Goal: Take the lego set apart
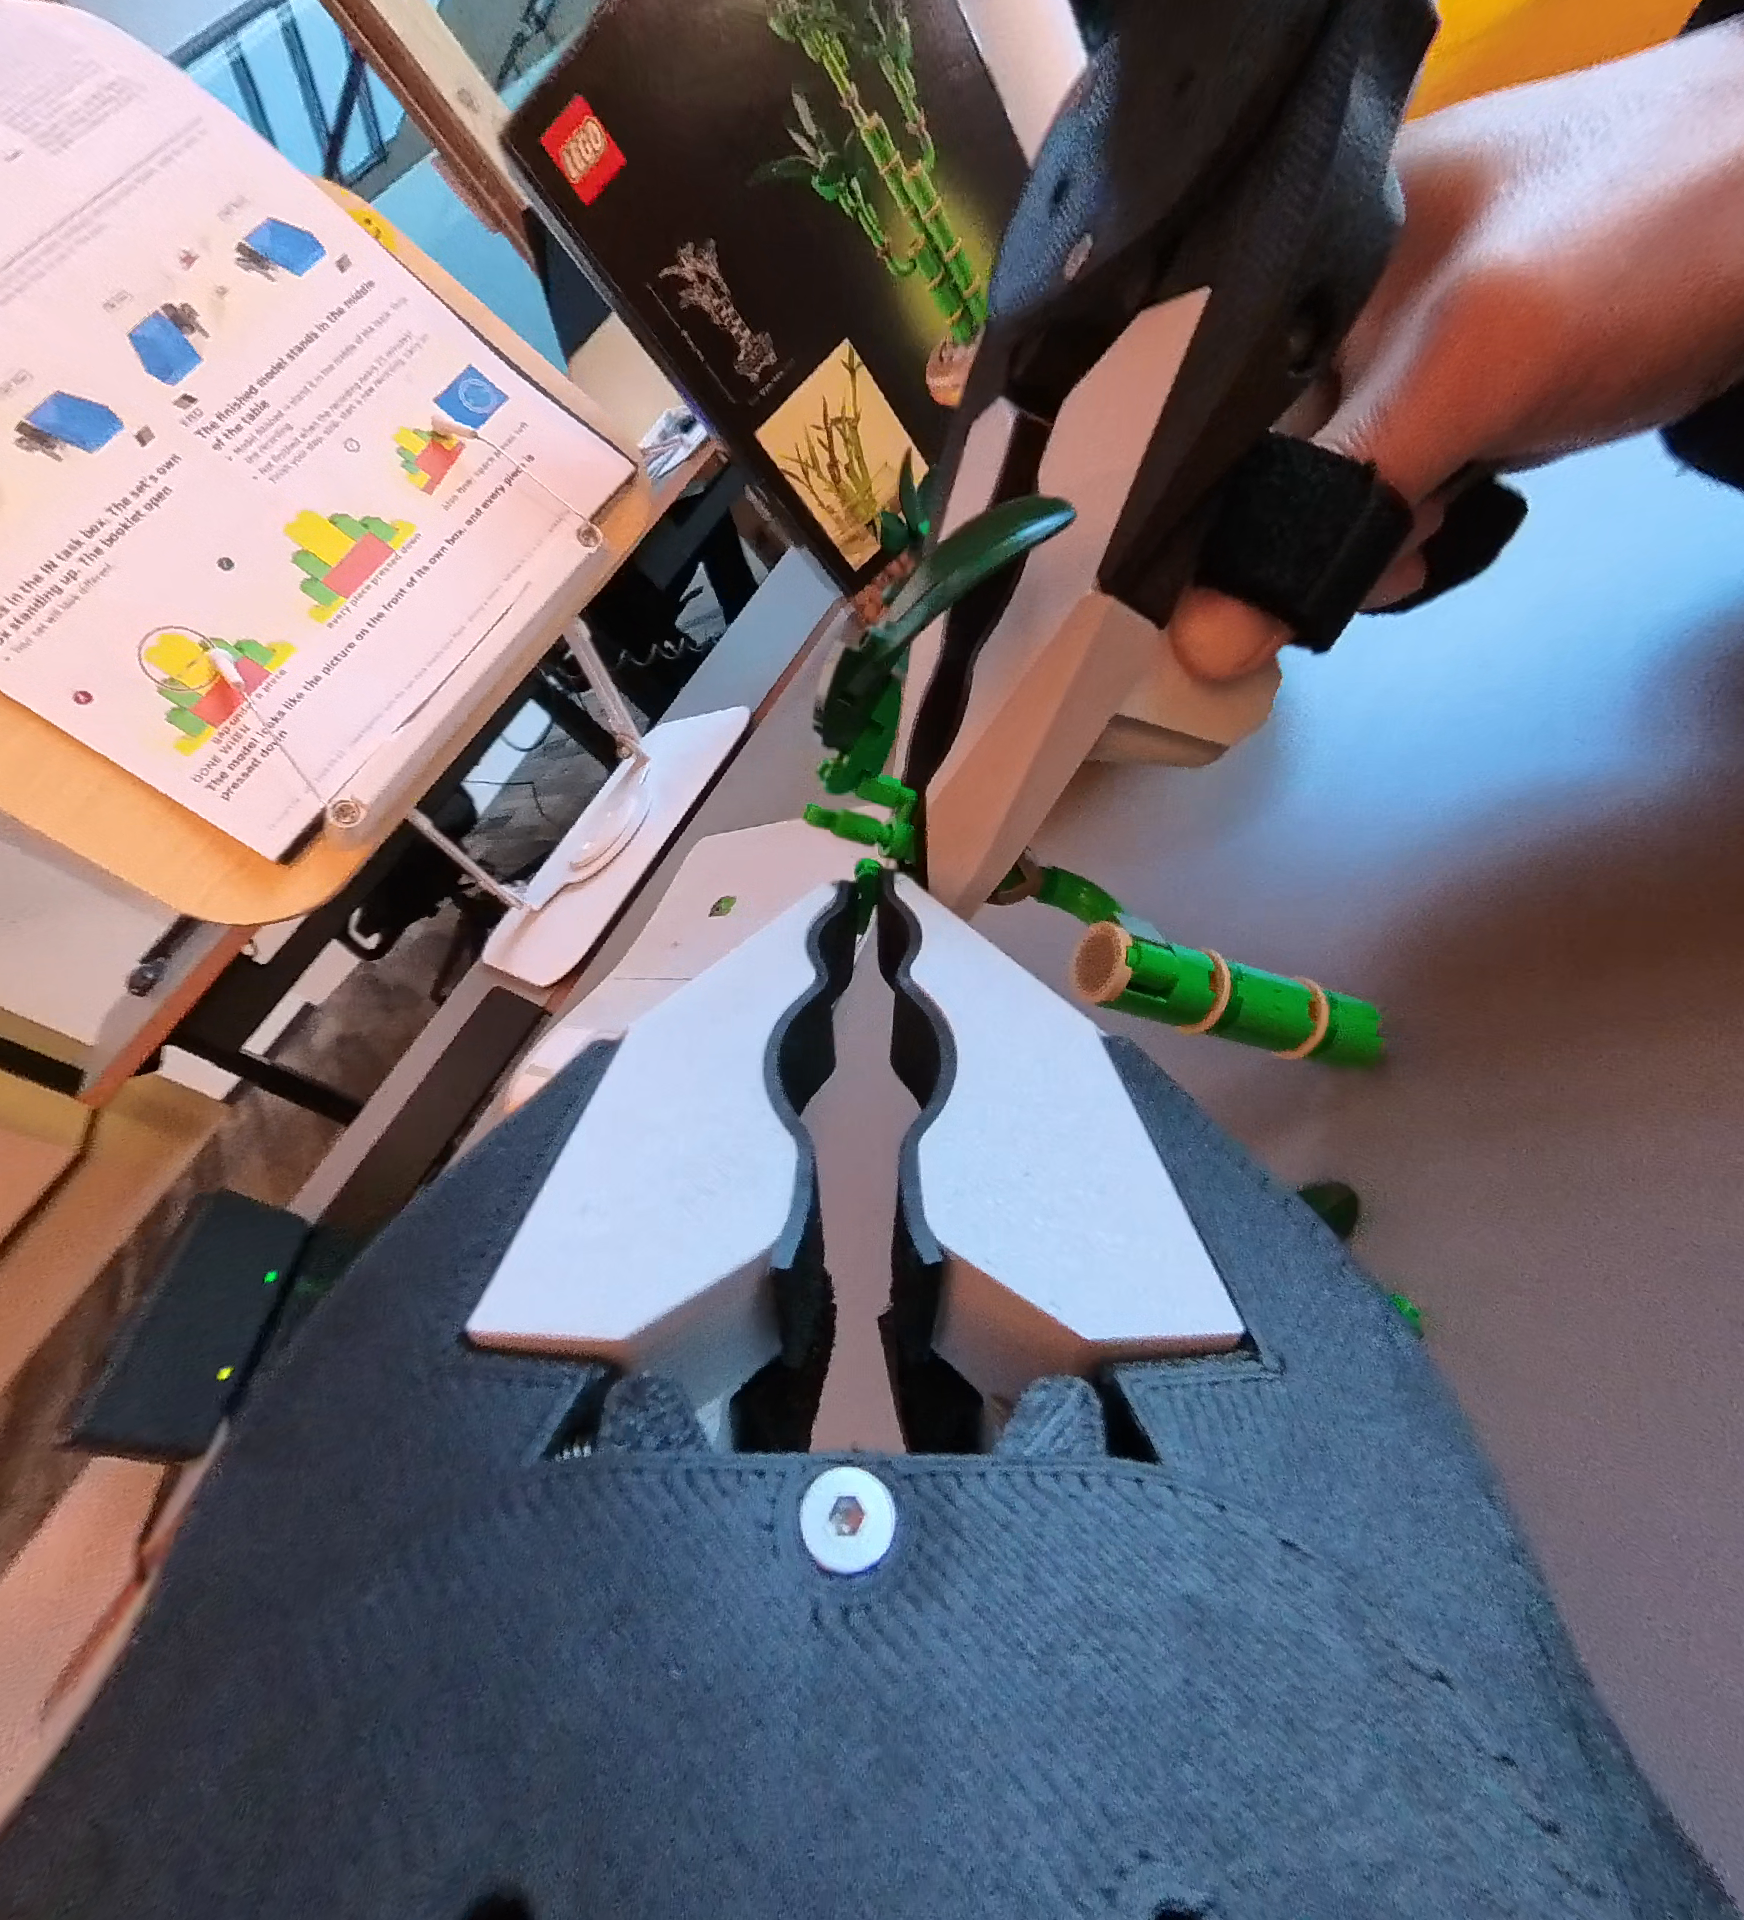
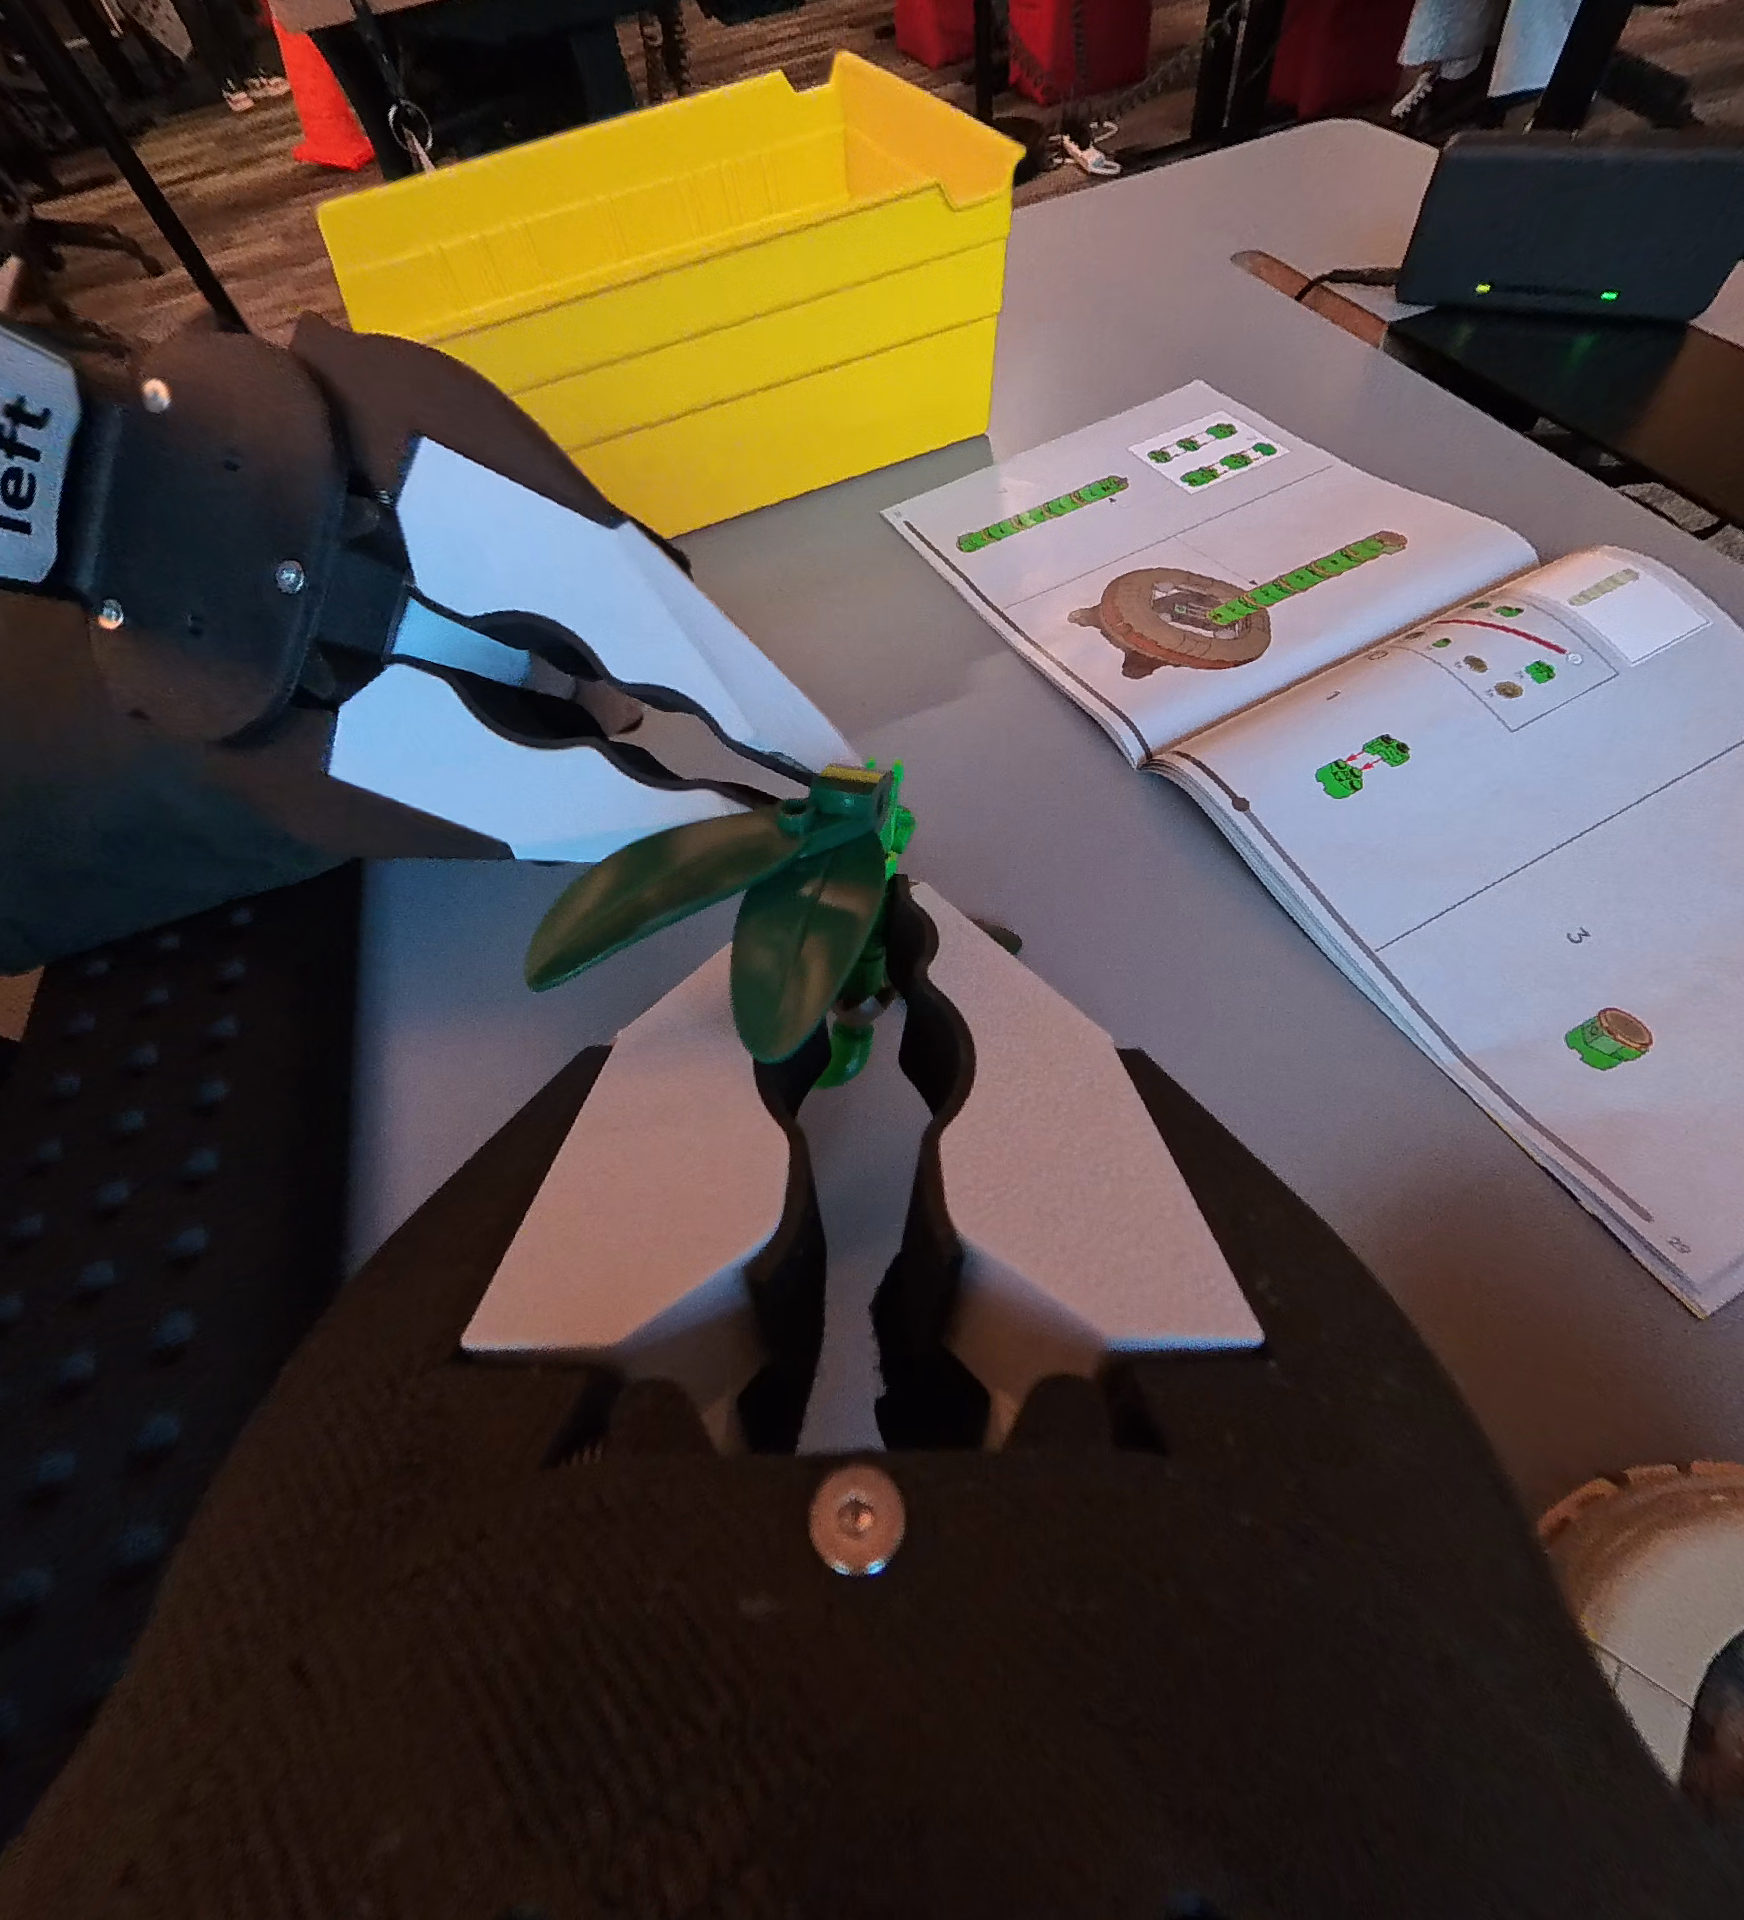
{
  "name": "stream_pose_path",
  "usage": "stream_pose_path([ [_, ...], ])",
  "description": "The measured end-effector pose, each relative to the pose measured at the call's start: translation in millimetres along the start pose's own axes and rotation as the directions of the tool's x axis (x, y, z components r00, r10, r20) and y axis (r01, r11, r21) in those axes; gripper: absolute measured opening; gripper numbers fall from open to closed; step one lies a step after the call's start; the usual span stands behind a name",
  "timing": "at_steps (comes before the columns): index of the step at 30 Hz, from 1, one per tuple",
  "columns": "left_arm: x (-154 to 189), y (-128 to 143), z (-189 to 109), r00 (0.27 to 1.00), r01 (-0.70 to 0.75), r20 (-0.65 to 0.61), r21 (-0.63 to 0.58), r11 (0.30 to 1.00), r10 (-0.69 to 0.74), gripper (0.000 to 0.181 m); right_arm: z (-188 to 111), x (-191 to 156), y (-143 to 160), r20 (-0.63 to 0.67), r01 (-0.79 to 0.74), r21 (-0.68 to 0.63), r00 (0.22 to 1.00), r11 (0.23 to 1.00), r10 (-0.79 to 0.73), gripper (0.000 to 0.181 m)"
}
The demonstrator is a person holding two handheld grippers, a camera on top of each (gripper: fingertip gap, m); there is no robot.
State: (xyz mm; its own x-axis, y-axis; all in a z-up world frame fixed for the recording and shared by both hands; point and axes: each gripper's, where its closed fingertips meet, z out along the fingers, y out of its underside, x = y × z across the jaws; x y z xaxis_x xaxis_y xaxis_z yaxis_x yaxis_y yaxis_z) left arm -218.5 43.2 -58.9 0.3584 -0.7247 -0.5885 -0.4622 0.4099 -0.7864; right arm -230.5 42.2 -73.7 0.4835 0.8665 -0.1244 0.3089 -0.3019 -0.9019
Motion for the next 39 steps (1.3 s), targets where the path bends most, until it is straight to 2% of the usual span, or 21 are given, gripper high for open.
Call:
stream_pose_path([
  [3, -0.3, -2.8, -0.6, 0.997, 0.078, -0.021, 0.016, 0.997, -0.078, 0.002, -1.2, -1.0, -1.0, -0.002, 0.013, -0.003, 1.000, 1.000, -0.013, 0.007],
  [5, -1.1, -4.4, -1.6, 0.996, 0.083, -0.017, 0.024, 0.996, -0.083, 0.002, -2.5, -2.1, -2.0, -0.006, 0.025, -0.003, 1.000, 1.000, -0.025, 0.006],
  [7, -35.6, -3.1, -11.3, 0.979, 0.063, 0.190, 0.041, 0.997, -0.070, 0.002, 3.4, -8.5, 12.6, 0.028, 0.043, -0.088, 0.999, 0.995, -0.041, 0.006],
  [8, -49.0, -2.9, -18.8, 0.965, 0.113, 0.230, 0.071, 0.991, -0.127, 0.002, 8.7, -15.3, 15.4, 0.047, 0.062, -0.107, 0.997, 0.992, -0.057, 0.007],
  [9, -48.7, -7.6, -20.9, 0.962, 0.185, 0.182, 0.108, 0.977, -0.202, 0.002, 8.8, -16.6, 8.7, 0.030, 0.087, -0.083, 0.996, 0.993, -0.084, 0.006],
  [11, -38.8, -9.7, -17.4, 0.969, 0.199, 0.123, 0.108, 0.974, -0.212, 0.002, -1.0, -16.1, -5.2, 0.042, 0.052, -0.001, 0.998, 0.999, -0.052, 0.006],
  [13, -35.6, -3.0, -12.4, 0.976, 0.165, 0.134, 0.058, 0.985, -0.171, 0.002, -4.4, -13.2, -3.6, 0.064, 0.018, -0.004, 0.998, 1.000, -0.018, 0.006],
  [14, -31.2, 4.8, -8.3, 0.978, 0.183, 0.096, 0.018, 0.983, -0.184, 0.002, -5.8, -15.1, -4.2, 0.076, 0.025, -0.005, 0.997, 1.000, -0.024, 0.006],
  [16, -24.8, 26.4, -1.3, 0.963, 0.270, 0.019, -0.096, 0.958, -0.269, 0.002, -9.3, -15.3, -4.1, 0.081, 0.045, -0.014, 0.996, 0.999, -0.044, 0.006],
  [18, -24.0, 36.5, -1.7, 0.944, 0.322, -0.028, -0.142, 0.936, -0.329, 0.003, -14.6, -15.0, -8.1, 0.104, 0.034, 0.011, 0.994, 0.999, -0.035, 0.006],
  [21, -27.0, 42.2, -5.0, 0.922, 0.368, -0.061, -0.162, 0.916, -0.382, 0.003, -18.8, -13.8, -8.7, 0.185, -0.062, 0.034, 0.981, 0.998, 0.055, 0.006],
  [24, -13.1, 65.1, -7.9, 0.880, 0.394, -0.149, -0.303, 0.868, -0.452, 0.003, -20.5, -9.7, -10.6, 0.242, -0.163, 0.057, 0.959, 0.985, 0.145, 0.006],
  [29, -3.8, 104.1, -12.9, 0.860, 0.370, -0.144, -0.485, 0.792, -0.490, 0.003, -15.4, 1.1, 0.9, 0.241, -0.260, 0.010, 0.938, 0.966, 0.250, 0.006],
  [31, -5.8, 112.0, -11.8, 0.875, 0.354, -0.114, -0.510, 0.784, -0.470, 0.020, -13.0, 0.5, 3.4, 0.244, -0.271, -0.006, 0.933, 0.963, 0.264, 0.006],
  [34, -16.5, 112.0, -12.6, 0.890, 0.363, -0.069, -0.488, 0.793, -0.450, 0.033, -9.9, 0.7, 7.7, 0.240, -0.272, -0.026, 0.932, 0.962, 0.270, 0.006],
  [36, -30.4, 107.7, -14.4, 0.881, 0.414, -0.023, -0.443, 0.795, -0.472, 0.032, -9.6, 0.6, 7.3, 0.249, -0.282, -0.024, 0.927, 0.959, 0.279, 0.006],
  [38, -42.8, 91.6, -14.6, 0.850, 0.491, -0.012, -0.348, 0.799, -0.527, 0.032, -10.4, -1.3, 2.4, 0.272, -0.293, -0.002, 0.920, 0.956, 0.283, 0.006],
  [39, -45.3, 75.5, -14.0, 0.827, 0.529, -0.045, -0.273, 0.803, -0.560, 0.032, -11.4, -4.8, -1.9, 0.302, -0.305, 0.014, 0.909, 0.952, 0.287, 0.006],
])
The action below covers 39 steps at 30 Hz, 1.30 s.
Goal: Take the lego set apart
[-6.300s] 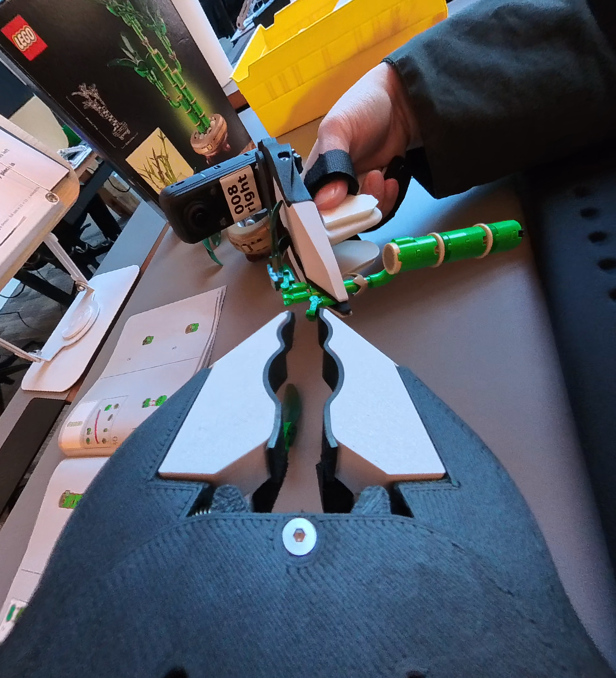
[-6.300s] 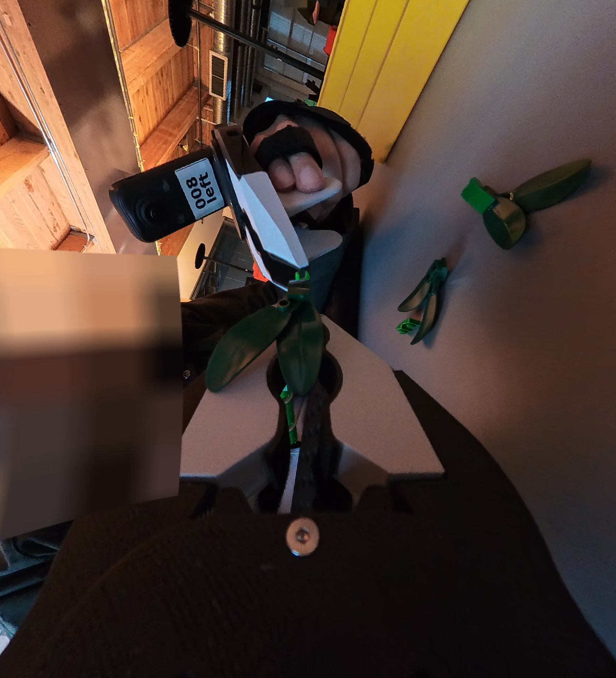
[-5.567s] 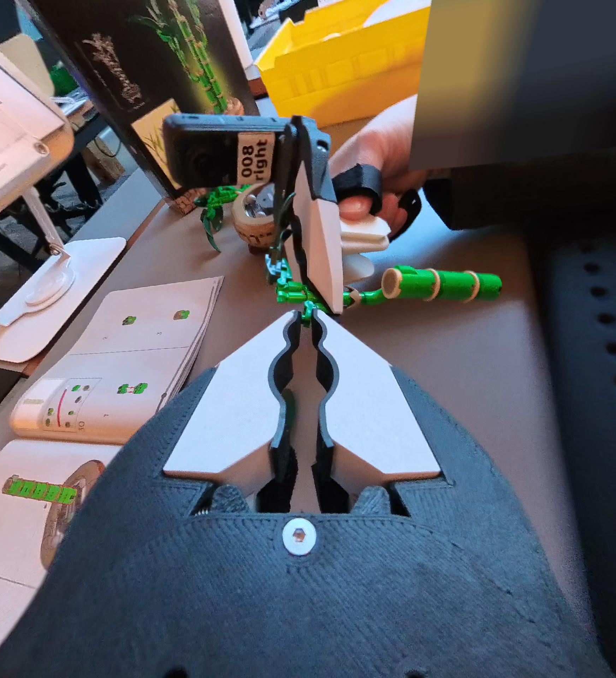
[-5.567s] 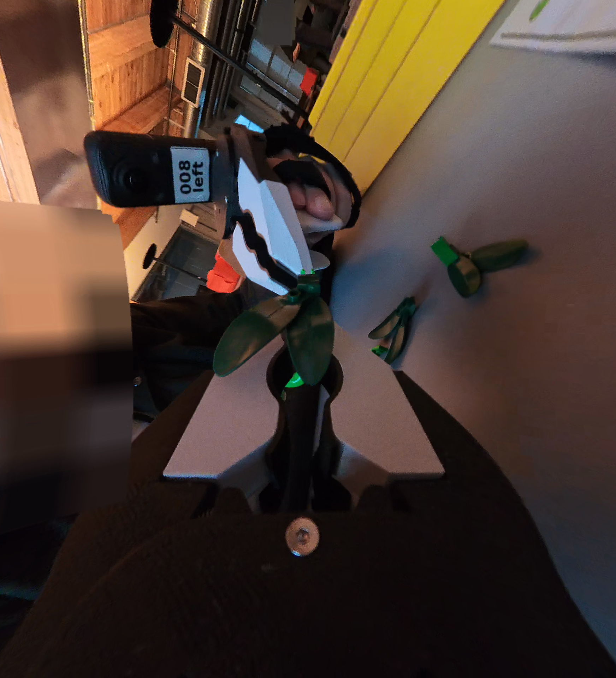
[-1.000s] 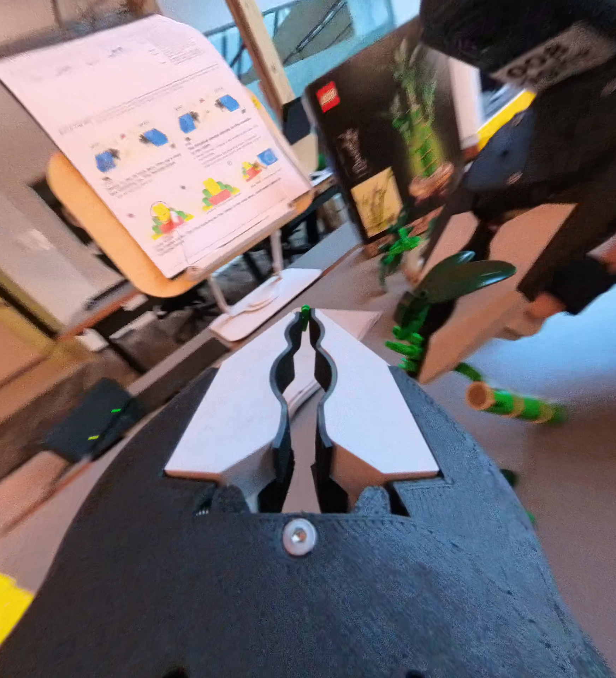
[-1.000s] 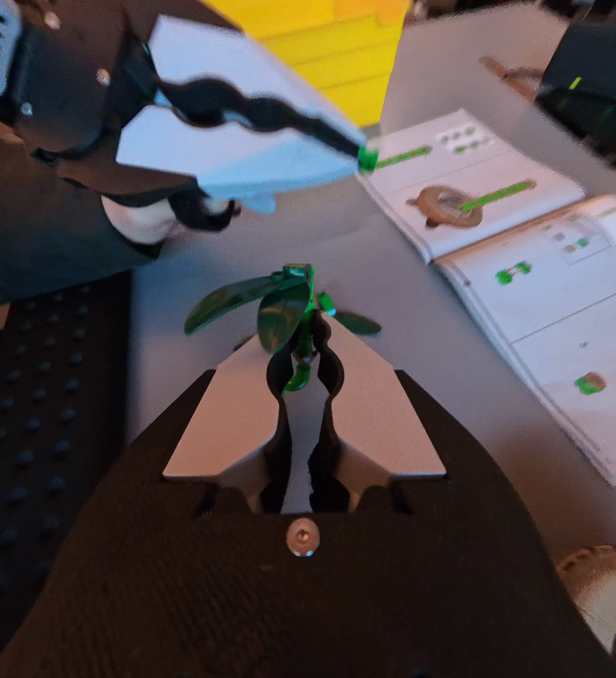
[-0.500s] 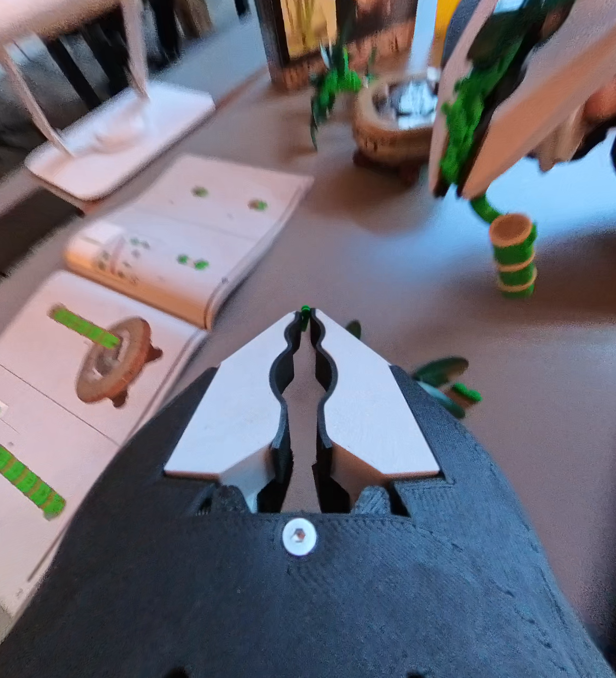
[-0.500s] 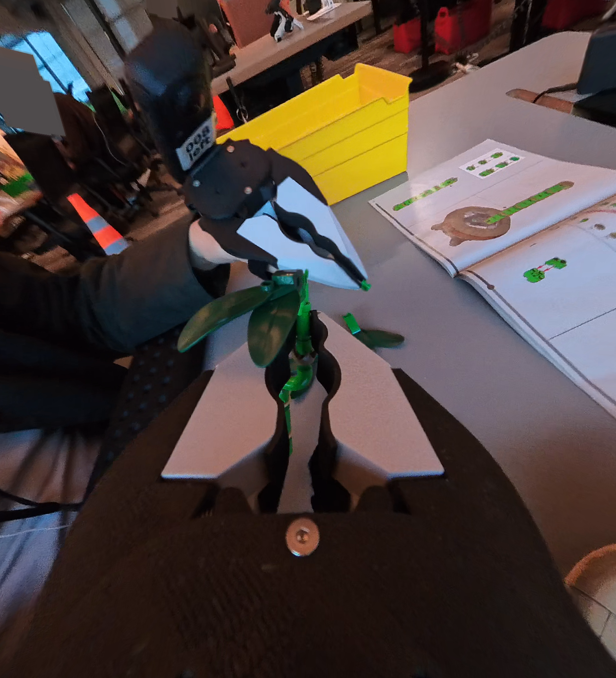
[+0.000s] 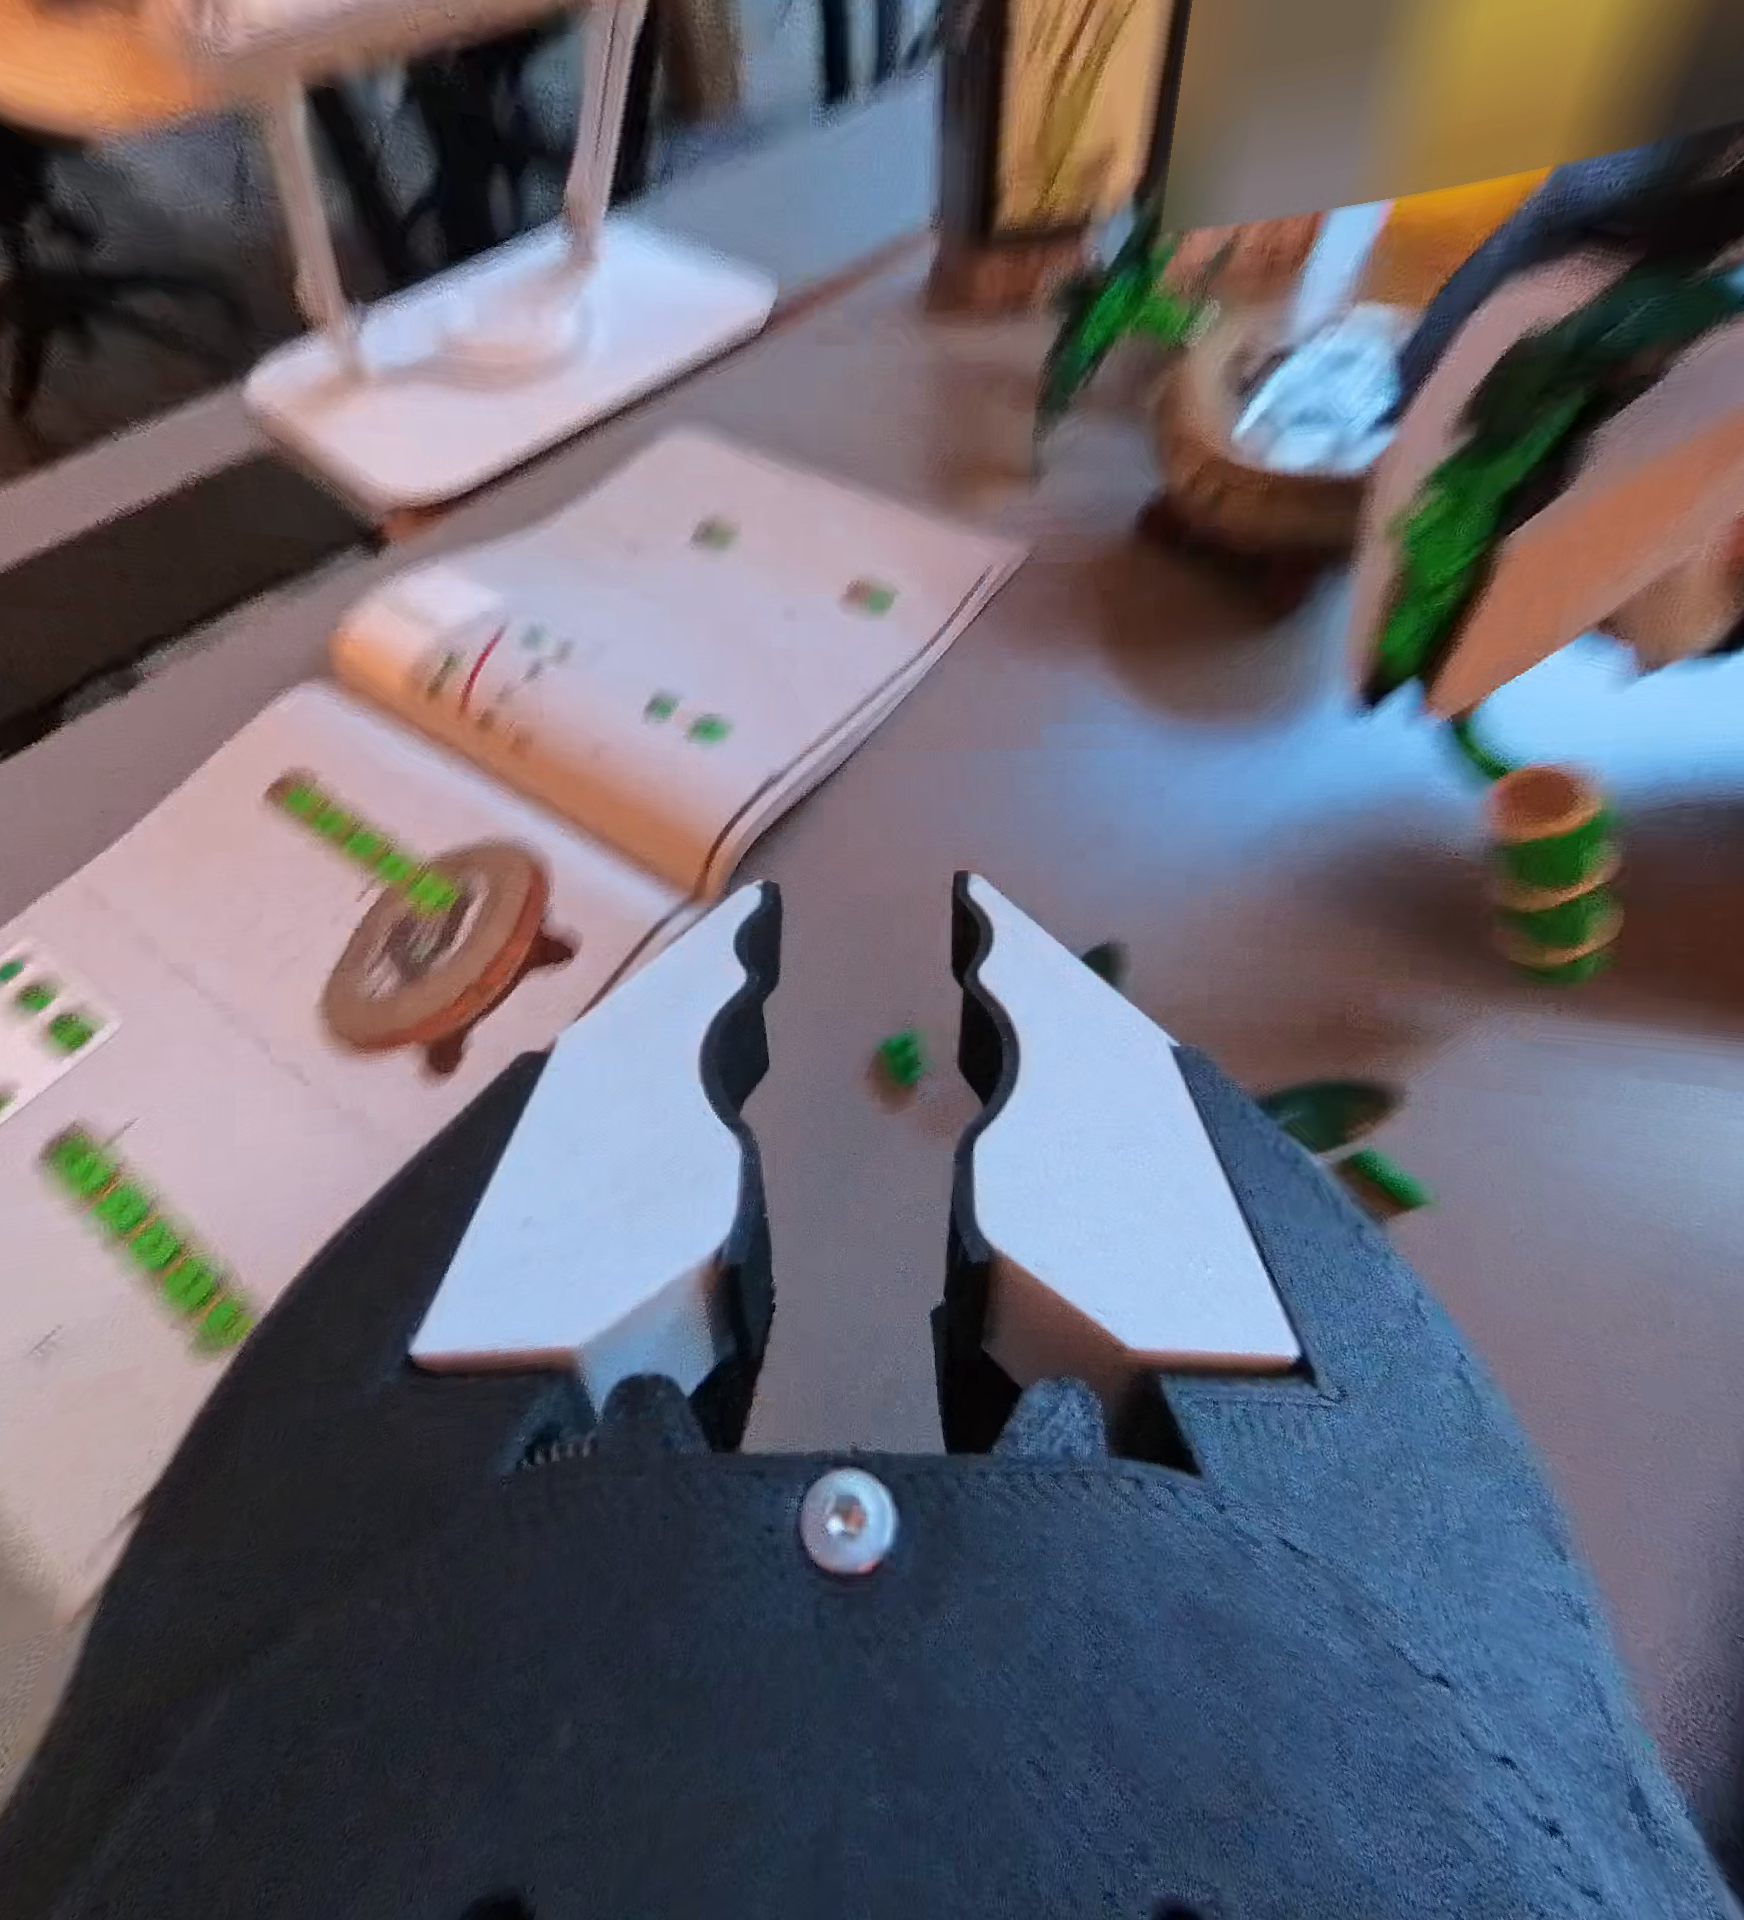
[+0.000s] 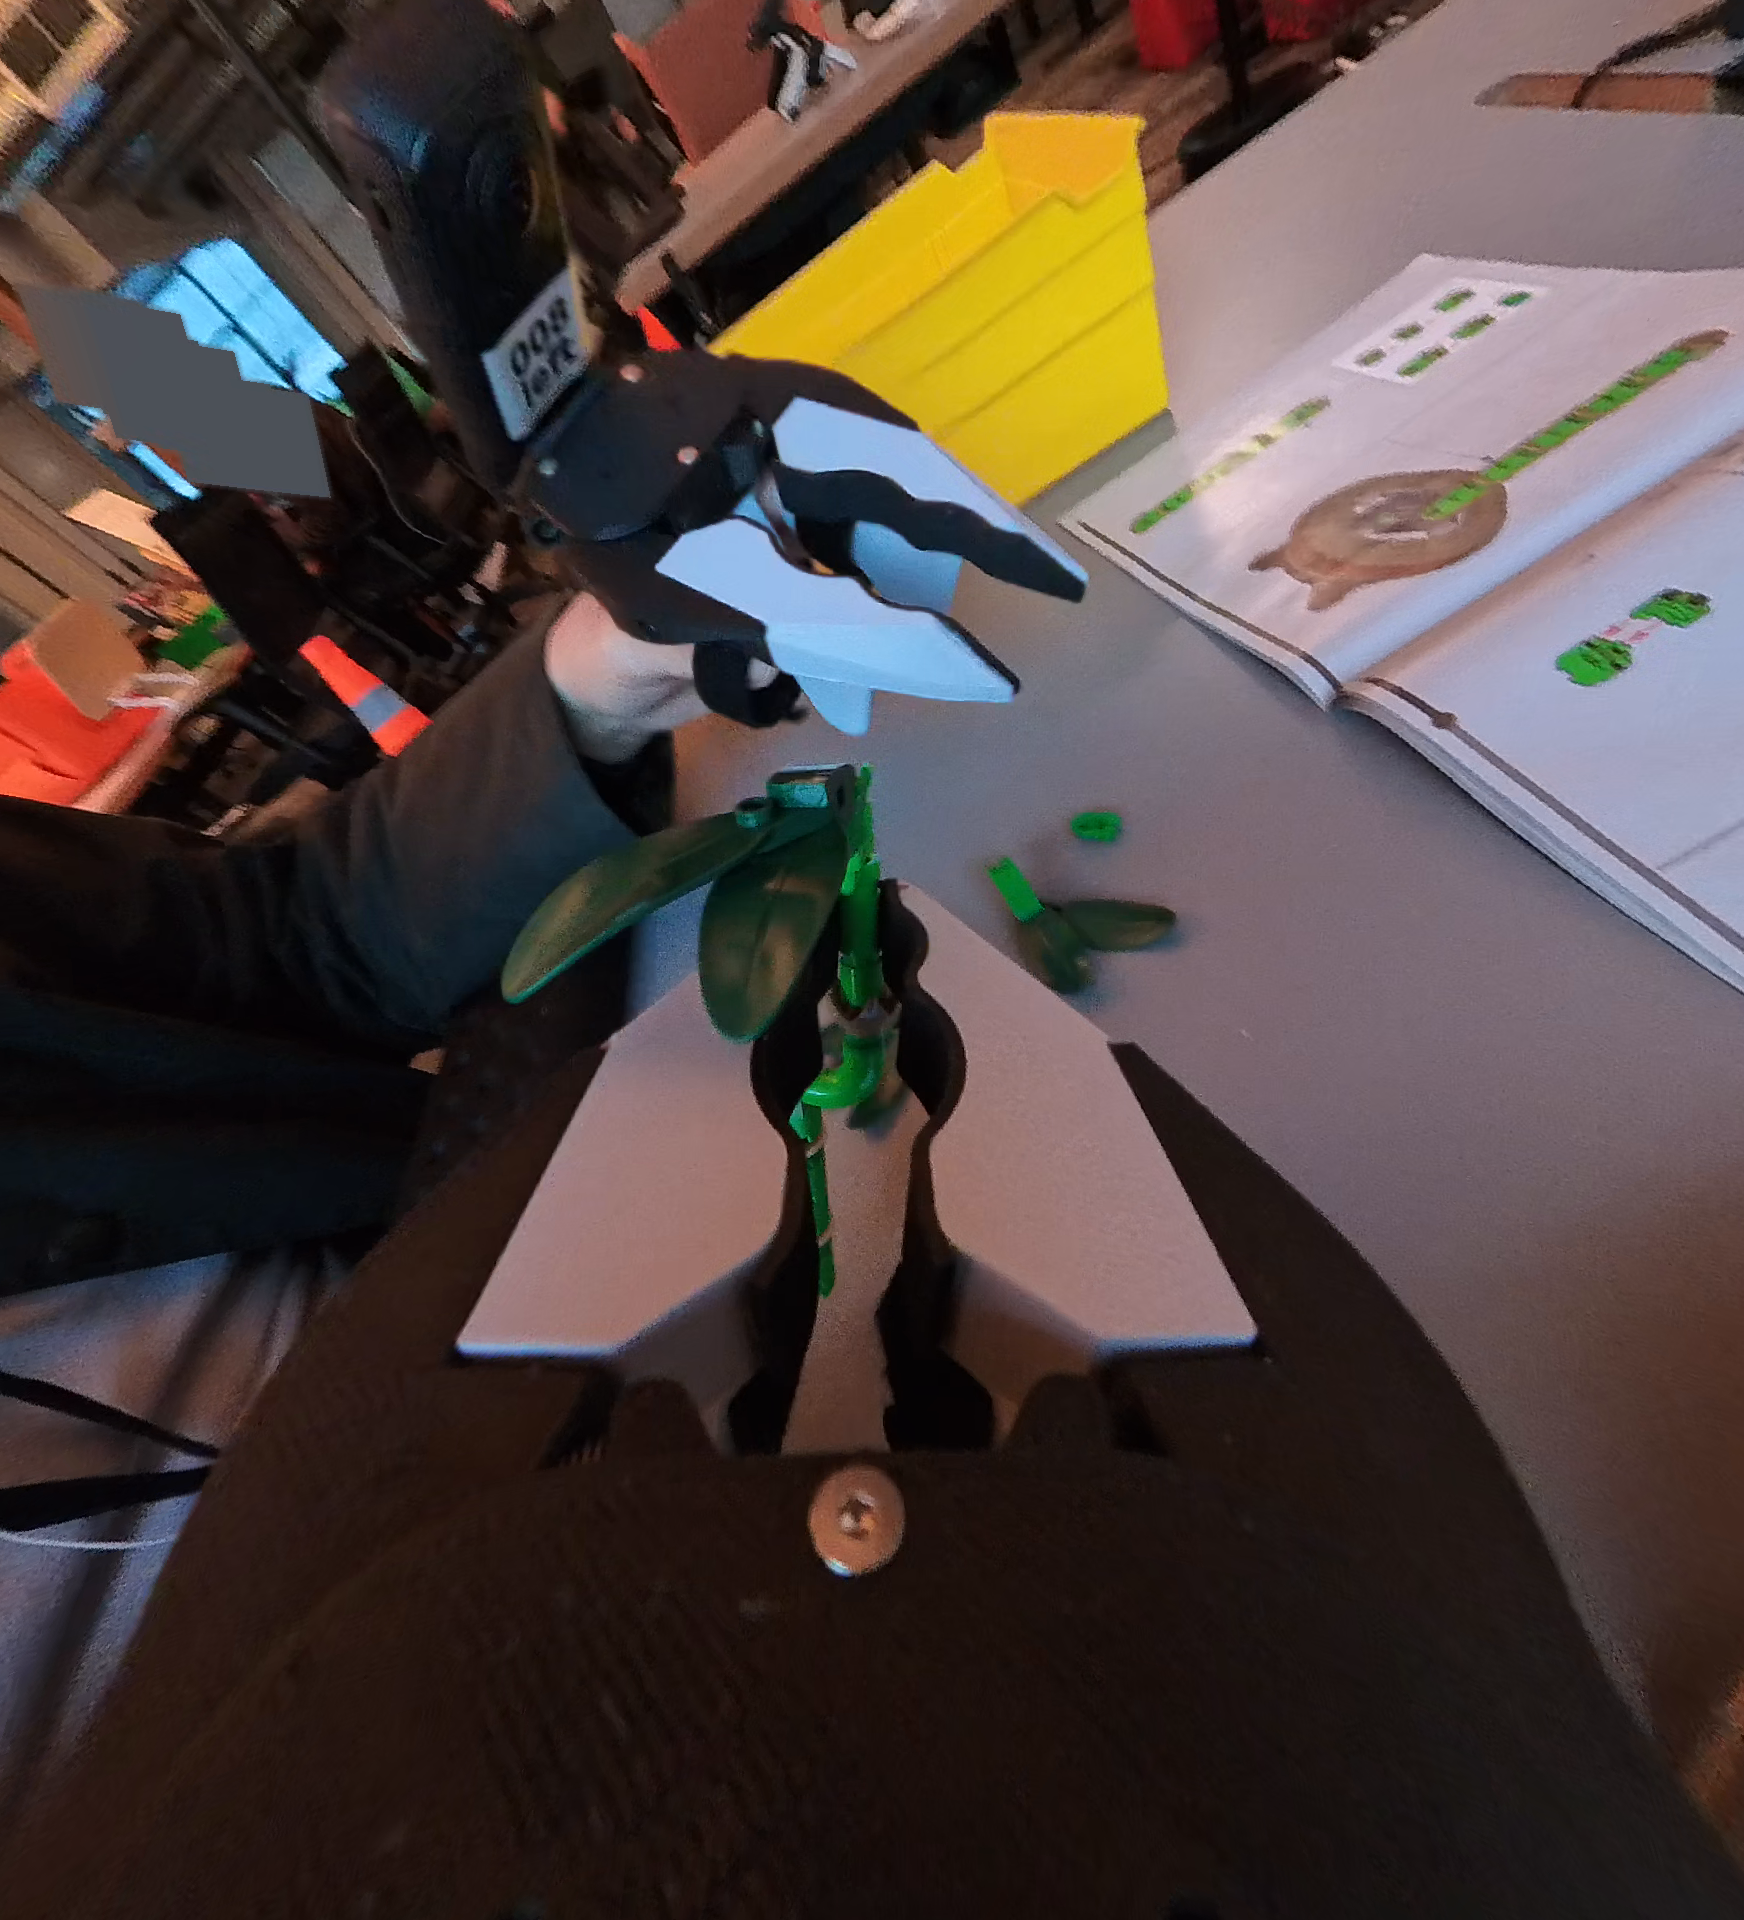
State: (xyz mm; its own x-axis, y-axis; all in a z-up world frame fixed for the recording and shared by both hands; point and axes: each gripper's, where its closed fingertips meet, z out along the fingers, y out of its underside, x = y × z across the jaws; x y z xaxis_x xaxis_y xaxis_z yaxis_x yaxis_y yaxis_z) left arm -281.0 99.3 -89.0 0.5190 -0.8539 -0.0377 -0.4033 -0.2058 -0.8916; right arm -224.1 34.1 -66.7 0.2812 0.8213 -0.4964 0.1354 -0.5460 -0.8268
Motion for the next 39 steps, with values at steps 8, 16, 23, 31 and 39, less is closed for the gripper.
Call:
stream_pose_path([
  [8, 83.4, -65.3, -31.3, 0.827, 0.289, -0.554, 0.264, 0.920, -0.101, 0.028, 6.8, -28.5, -7.4, 0.166, -0.017, 0.040, 0.986, 0.999, 0.010, 0.006],
  [16, 100.0, -63.4, -22.6, 0.756, 0.355, -0.637, 0.203, 0.913, -0.153, 0.010, 14.9, -33.6, -14.4, 0.167, 0.055, 0.102, 0.983, 0.993, -0.071, 0.006],
  [23, 89.2, -64.1, -21.2, 0.831, 0.287, -0.549, 0.277, 0.917, -0.094, 0.004, 18.9, -20.1, -18.2, 0.071, 0.120, 0.134, 0.989, 0.984, -0.130, 0.020],
  [31, 57.3, -43.2, -16.1, 0.795, 0.422, -0.520, 0.102, 0.901, -0.313, 0.004, -12.4, 15.6, -35.9, -0.334, 0.446, 0.066, 0.853, 0.892, -0.402, 0.041],
  [39, 62.3, -12.8, -2.7, 0.748, 0.443, -0.493, -0.128, 0.887, -0.444, 0.004, -2.4, -9.5, -33.0, -0.451, 0.844, -0.354, 0.223, 0.403, -0.864, 0.032],
])
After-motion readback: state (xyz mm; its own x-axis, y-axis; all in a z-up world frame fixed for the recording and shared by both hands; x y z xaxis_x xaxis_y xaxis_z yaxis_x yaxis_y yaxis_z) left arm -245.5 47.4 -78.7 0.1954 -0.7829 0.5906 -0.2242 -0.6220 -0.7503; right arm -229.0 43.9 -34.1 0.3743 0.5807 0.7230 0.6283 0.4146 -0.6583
